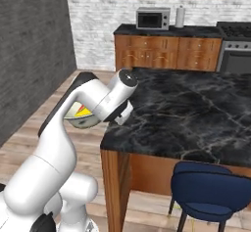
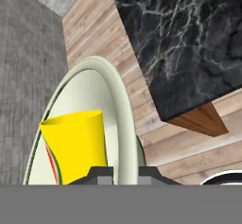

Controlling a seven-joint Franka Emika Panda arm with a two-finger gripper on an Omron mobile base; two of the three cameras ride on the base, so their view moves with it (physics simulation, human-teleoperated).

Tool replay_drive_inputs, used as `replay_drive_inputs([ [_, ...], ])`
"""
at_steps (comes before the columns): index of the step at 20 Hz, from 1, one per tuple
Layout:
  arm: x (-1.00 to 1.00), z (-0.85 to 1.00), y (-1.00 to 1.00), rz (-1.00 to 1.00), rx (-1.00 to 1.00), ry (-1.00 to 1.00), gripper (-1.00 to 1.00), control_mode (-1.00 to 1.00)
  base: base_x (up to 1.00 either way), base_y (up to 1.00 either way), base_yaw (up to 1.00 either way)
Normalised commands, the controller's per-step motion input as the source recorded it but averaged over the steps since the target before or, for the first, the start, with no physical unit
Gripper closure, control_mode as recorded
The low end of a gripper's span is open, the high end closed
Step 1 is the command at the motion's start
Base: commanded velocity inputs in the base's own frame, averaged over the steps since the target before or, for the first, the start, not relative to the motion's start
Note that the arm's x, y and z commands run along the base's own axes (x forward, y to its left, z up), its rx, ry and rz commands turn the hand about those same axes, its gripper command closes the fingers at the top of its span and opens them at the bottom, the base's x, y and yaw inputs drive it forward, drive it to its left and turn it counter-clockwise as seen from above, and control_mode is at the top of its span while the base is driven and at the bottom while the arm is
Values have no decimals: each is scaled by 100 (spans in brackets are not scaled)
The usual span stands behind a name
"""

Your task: Place the cup inside the bowl on the dining table and move the bowl to any counter.

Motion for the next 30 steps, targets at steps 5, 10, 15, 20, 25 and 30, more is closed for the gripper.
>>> replay_drive_inputs([
  [5, 0, 0, 0, 0, 0, 0, 100, 100, 0, 83, 0],
  [10, 0, 0, 0, 0, 0, 0, 100, 100, 3, 73, 0],
  [15, 0, 0, 0, 0, 0, 0, 100, 100, 31, 51, 0],
  [20, 0, 0, 0, 0, 0, 0, 100, 100, 73, 39, -4],
  [25, 0, 0, 0, 0, 0, 0, 100, 100, 81, 44, -6],
  [30, 0, 0, 0, 0, 0, 0, 100, 100, 90, 58, -5],
])
